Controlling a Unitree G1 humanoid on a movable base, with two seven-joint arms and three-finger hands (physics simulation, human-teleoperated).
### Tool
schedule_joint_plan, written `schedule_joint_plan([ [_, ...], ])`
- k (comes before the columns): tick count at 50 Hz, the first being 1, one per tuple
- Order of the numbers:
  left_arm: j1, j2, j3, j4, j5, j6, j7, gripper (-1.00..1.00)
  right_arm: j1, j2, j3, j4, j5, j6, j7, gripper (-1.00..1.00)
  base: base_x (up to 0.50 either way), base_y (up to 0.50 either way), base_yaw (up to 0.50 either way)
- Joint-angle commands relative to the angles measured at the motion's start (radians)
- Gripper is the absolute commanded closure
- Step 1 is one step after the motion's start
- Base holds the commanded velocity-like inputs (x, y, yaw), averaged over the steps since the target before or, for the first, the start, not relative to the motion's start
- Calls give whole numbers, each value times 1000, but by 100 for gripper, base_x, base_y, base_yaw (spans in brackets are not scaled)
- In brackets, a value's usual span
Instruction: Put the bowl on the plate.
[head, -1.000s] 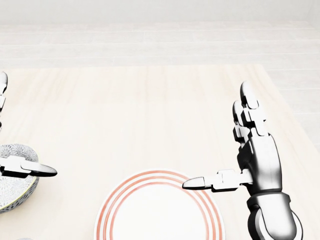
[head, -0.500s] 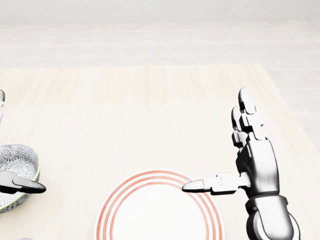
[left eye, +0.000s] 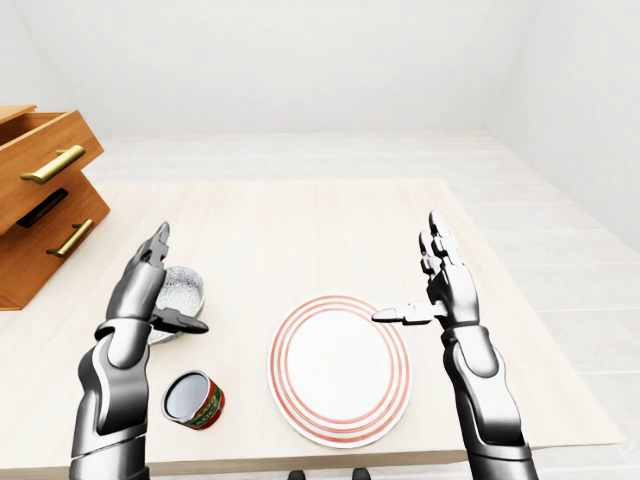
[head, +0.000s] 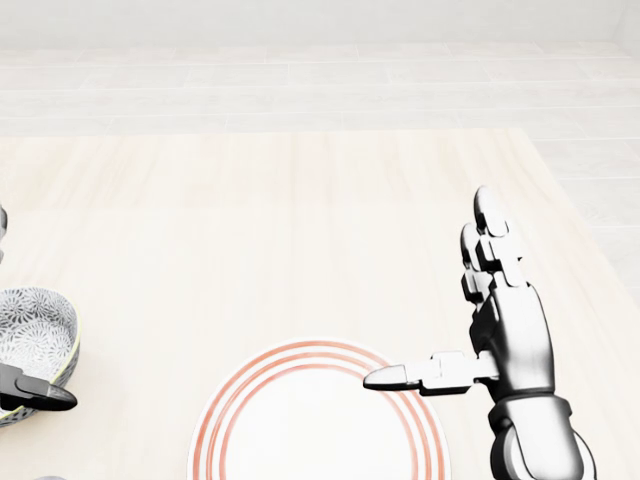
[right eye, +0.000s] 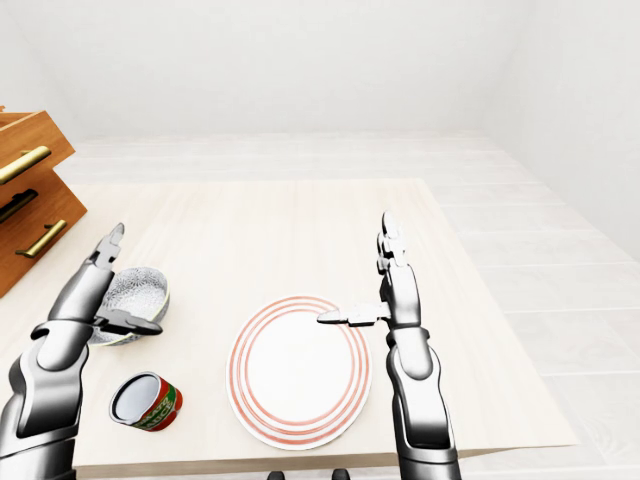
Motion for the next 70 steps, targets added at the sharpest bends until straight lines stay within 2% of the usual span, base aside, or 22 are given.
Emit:
schedule_joint_plan([
  [1, 9, 15, 1, 41, 56, 0, 7, -100, 6, 1, 3, -7, -1, 0, -1, -100, 0, 0, 0],
  [14, 9, 17, 0, 42, 113, -3, -1, -100, 5, 1, 2, -27, -2, 0, -1, -100, 0, 0, 0],
  [19, 8, 18, 2, 64, 120, -18, 5, -100, -1, -1, 2, -22, -3, 0, 2, -100, 0, 0, 0],
  [20, 11, 25, -2, 67, 135, -28, 11, -100, -3, -1, 2, -20, -2, 0, 2, -100, 0, 0, 0],
  [23, 10, 21, 3, 70, 132, -26, 8, -100, -7, -3, 1, -23, -3, 0, 4, -100, 0, 0, 0],
  [35, 7, 36, -2, 125, 170, -63, 21, -100, -6, -2, 0, -20, -2, 0, 5, -100, 0, 0, 0],
  [42, 8, 48, -2, 189, 178, -97, 53, -100, -3, 0, 3, -12, -4, 0, 4, -100, 0, 0, 0],
  [56, -9, 68, -14, 288, 186, -132, 102, -100, 9, 4, 6, -5, -3, 0, 1, -100, 0, 0, 0],
  [66, -14, 77, -31, 319, 214, -140, 118, -100, 23, 5, 8, -7, -2, 0, 2, -100, 0, 0, 0],
  [70, -17, 78, -35, 330, 223, -136, 120, -100, 27, 5, 9, -6, -3, 0, 2, -100, 0, 0, 0],
])
